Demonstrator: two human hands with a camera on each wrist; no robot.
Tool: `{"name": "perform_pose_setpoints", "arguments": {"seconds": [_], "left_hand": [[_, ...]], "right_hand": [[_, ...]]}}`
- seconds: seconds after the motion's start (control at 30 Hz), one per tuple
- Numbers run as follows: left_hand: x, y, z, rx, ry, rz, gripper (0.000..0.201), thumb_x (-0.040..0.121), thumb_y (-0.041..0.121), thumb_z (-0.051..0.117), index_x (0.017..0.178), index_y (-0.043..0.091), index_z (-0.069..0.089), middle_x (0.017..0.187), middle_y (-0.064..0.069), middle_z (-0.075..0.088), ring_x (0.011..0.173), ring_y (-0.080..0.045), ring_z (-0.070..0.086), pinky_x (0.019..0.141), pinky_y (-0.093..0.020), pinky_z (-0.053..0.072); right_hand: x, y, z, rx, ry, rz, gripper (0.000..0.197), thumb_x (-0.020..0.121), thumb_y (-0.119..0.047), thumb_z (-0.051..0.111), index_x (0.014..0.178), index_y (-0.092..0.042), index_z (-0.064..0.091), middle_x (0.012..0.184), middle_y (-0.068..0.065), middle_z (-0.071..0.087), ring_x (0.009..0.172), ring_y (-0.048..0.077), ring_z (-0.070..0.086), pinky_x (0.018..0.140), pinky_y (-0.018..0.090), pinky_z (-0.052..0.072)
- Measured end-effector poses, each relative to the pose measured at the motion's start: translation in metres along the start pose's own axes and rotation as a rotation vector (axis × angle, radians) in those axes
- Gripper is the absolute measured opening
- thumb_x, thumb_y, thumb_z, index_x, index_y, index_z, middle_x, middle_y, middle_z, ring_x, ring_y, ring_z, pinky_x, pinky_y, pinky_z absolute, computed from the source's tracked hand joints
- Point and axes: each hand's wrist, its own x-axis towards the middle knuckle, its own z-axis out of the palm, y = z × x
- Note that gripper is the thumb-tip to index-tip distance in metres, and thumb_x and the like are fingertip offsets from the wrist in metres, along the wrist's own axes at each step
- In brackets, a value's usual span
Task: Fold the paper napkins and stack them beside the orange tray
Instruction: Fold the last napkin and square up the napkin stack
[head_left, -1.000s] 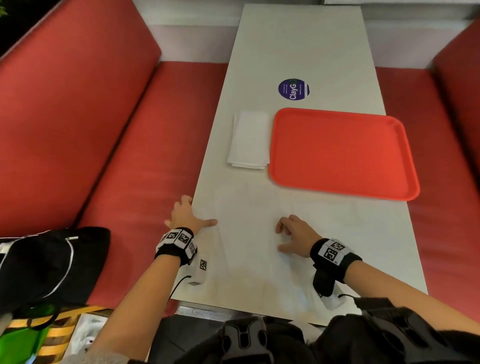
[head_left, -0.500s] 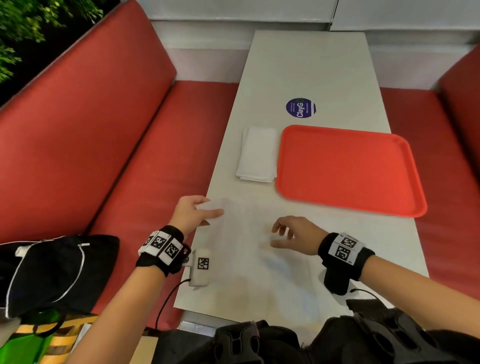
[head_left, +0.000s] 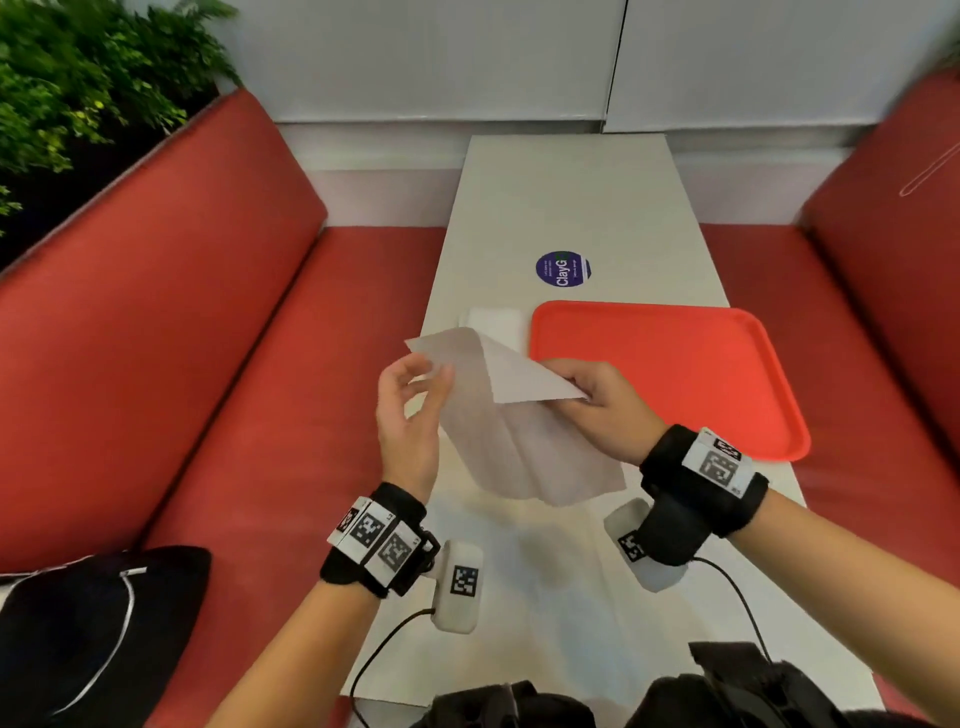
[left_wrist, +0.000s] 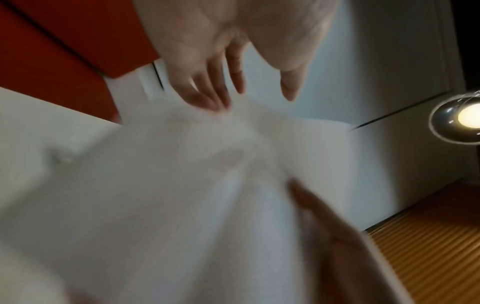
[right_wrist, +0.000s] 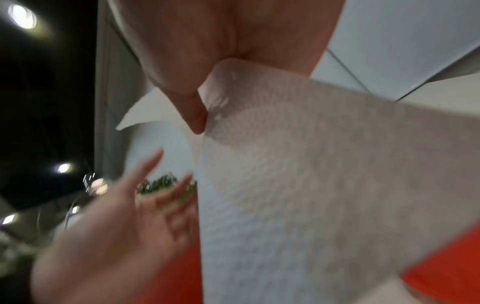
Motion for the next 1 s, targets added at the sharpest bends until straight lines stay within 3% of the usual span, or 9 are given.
{"name": "perform_pose_setpoints", "arguments": {"seconds": [0.1, 0.27, 0.37, 0.43, 0.53, 0.63, 0.77, 0.87, 1.0], "left_hand": [[0.001, -0.01, 0.0, 0.045, -0.142, -0.202, 0.077, 0.072, 0.05, 0.078, 0.135, 0.026, 0.043, 0.124, 0.009, 0.058, 0.113, -0.003, 0.057, 0.096, -0.027, 0.045], [0.003, -0.021, 0.015, -0.052, -0.359, -0.345, 0.046, 0.067, 0.021, 0.089, 0.105, 0.004, 0.07, 0.105, -0.013, 0.074, 0.099, -0.032, 0.07, 0.093, -0.05, 0.054], [0.008, -0.03, 0.024, 0.088, -0.31, -0.332, 0.029, 0.073, 0.012, 0.084, 0.098, 0.003, 0.072, 0.098, -0.011, 0.076, 0.093, -0.03, 0.072, 0.085, -0.042, 0.058], [0.009, -0.033, 0.026, 0.158, -0.326, -0.3, 0.025, 0.076, 0.01, 0.081, 0.098, 0.004, 0.072, 0.098, -0.009, 0.076, 0.088, -0.023, 0.074, 0.075, -0.031, 0.06], [0.011, -0.035, 0.03, 0.223, -0.412, -0.283, 0.029, 0.078, 0.015, 0.081, 0.104, 0.004, 0.071, 0.104, -0.009, 0.075, 0.092, -0.022, 0.073, 0.08, -0.034, 0.059], [0.004, -0.025, 0.036, 0.127, -0.595, -0.359, 0.039, 0.081, 0.028, 0.077, 0.109, 0.003, 0.068, 0.114, -0.011, 0.071, 0.105, -0.031, 0.068, 0.093, -0.049, 0.054], [0.001, -0.013, 0.043, -0.056, -0.698, -0.421, 0.041, 0.088, 0.045, 0.059, 0.1, 0.008, 0.069, 0.111, -0.002, 0.07, 0.101, -0.025, 0.066, 0.08, -0.044, 0.057], [0.004, -0.021, 0.042, -0.072, -0.672, -0.372, 0.03, 0.093, 0.027, 0.06, 0.114, 0.007, 0.068, 0.119, -0.007, 0.068, 0.108, -0.027, 0.063, 0.09, -0.053, 0.054], [0.011, -0.035, 0.042, 0.023, -0.601, -0.271, 0.043, 0.082, -0.004, 0.071, 0.122, 0.012, 0.067, 0.121, -0.016, 0.067, 0.099, -0.029, 0.067, 0.088, -0.045, 0.057]], "right_hand": [[-0.006, -0.004, -0.023, 0.192, 0.058, 0.063, 0.014, 0.094, -0.014, 0.059, 0.098, -0.004, 0.069, 0.086, 0.0, 0.066, 0.078, 0.01, 0.059, 0.07, 0.027, 0.046], [-0.014, 0.027, -0.034, 0.27, 0.249, 0.292, 0.015, 0.093, -0.018, 0.062, 0.082, -0.007, 0.064, 0.066, -0.006, 0.066, 0.053, 0.007, 0.06, 0.052, 0.023, 0.049], [-0.02, 0.064, -0.034, 0.208, 0.353, 0.448, 0.018, 0.085, -0.021, 0.073, 0.088, -0.004, 0.07, 0.078, 0.004, 0.073, 0.057, 0.01, 0.066, 0.059, 0.031, 0.054], [-0.023, 0.081, -0.034, 0.048, 0.345, 0.494, 0.015, 0.083, -0.026, 0.076, 0.089, -0.012, 0.072, 0.085, 0.0, 0.074, 0.064, 0.007, 0.069, 0.062, 0.026, 0.057], [-0.024, 0.081, -0.033, -0.021, 0.303, 0.458, 0.017, 0.084, -0.028, 0.075, 0.095, -0.016, 0.072, 0.088, -0.008, 0.073, 0.068, -0.005, 0.068, 0.059, 0.014, 0.052], [-0.019, 0.073, -0.028, 0.07, 0.266, 0.397, 0.018, 0.086, -0.026, 0.073, 0.1, -0.015, 0.071, 0.097, -0.002, 0.075, 0.083, 0.009, 0.072, 0.073, 0.028, 0.058], [-0.013, 0.069, -0.022, 0.114, 0.224, 0.337, 0.017, 0.088, -0.025, 0.07, 0.101, -0.014, 0.07, 0.099, 0.003, 0.075, 0.088, 0.019, 0.072, 0.078, 0.04, 0.058], [-0.013, 0.078, -0.021, 0.128, 0.205, 0.342, 0.012, 0.087, -0.02, 0.071, 0.099, -0.019, 0.07, 0.1, 0.005, 0.075, 0.09, 0.025, 0.072, 0.081, 0.047, 0.058], [-0.014, 0.081, -0.02, 0.158, 0.194, 0.367, 0.023, 0.092, -0.026, 0.065, 0.107, -0.009, 0.07, 0.102, 0.008, 0.074, 0.089, 0.023, 0.07, 0.078, 0.042, 0.056]]}}
